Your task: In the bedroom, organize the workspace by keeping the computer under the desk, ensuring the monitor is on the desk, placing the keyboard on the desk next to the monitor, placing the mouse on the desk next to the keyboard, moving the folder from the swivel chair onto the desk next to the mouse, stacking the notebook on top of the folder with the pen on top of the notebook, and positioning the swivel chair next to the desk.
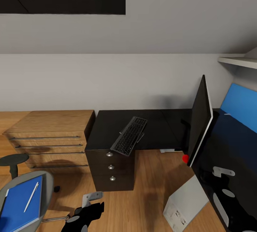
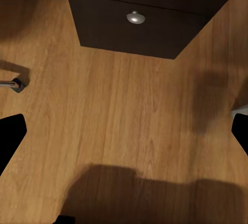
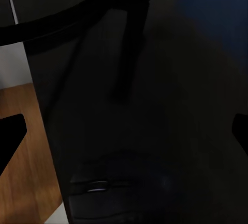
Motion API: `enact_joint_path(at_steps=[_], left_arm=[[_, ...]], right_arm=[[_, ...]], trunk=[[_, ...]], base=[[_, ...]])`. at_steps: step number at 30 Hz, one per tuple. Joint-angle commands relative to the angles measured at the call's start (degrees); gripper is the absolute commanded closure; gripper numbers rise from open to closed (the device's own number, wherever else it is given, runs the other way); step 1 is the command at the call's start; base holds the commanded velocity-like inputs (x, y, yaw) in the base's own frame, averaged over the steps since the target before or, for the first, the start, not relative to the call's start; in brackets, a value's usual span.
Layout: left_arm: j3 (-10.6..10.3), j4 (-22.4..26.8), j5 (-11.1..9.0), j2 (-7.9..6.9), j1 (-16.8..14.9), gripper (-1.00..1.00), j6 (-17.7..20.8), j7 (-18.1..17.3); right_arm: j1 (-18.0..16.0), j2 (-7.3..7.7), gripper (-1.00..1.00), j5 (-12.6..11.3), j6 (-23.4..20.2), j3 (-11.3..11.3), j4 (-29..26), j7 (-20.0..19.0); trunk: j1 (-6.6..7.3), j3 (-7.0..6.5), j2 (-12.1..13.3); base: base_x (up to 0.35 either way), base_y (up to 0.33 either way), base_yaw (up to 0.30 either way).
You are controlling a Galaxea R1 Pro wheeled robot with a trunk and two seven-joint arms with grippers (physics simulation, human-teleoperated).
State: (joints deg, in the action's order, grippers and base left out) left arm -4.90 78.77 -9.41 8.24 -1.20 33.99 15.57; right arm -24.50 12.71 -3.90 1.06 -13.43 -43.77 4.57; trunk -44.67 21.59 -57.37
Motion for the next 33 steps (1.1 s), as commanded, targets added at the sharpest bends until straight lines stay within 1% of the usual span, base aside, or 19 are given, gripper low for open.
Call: enact_joint_path(at_steps=[1,13,16,19,23,33], left_arm=[[-0.1,0.1,-0.6,-0.02,0.0,-1.0,0.2,0.5],[0.0,0.1,-0.6,-0.06,0.0,-1.0,0.2,0.5],[0.0,0.1,-0.6,-0.06,0.0,-1.0,0.2,0.5],[0.0,0.1,-0.6,-0.06,0.0,-1.0,0.2,0.5],[0.0,0.1,-0.6,-0.06,0.0,-1.0,0.2,0.5],[0.0,0.1,-0.6,-0.06,0.0,-1.0,0.2,0.5]], right_arm=[[0.0,0.02,-1.0,-0.4,0.1,0.1,0.0,0.2],[0.0,0.08,-1.0,-0.4,-0.4,-0.2,0.1,0.2],[0.0,0.12,-1.0,-0.5,-2.0,-0.3,0.1,0.2],[0.0,0.76,-1.0,-0.5,-4.5,-0.4,0.1,0.3],[-0.1,1.04,-1.0,-0.5,-5.2,-0.4,0.2,0.3],[-0.1,1.17,-1.0,-0.5,-5.6,-0.4,0.1,0.3]], trunk=[[-0.23,0.25,-0.5],[-2.87,2.41,-5.3],[-3.52,2.94,-6.5],[-4.18,3.48,-7.7],[-5.06,4.2,-9.3],[-5.06,4.2,-9.3]], base=[[0.0,0.0,0.0],[0.0,0.0,0.0],[0.0,0.0,0.0],[0.0,0.0,0.0],[0.0,0.0,0.0],[0.0,0.0,0.0]])
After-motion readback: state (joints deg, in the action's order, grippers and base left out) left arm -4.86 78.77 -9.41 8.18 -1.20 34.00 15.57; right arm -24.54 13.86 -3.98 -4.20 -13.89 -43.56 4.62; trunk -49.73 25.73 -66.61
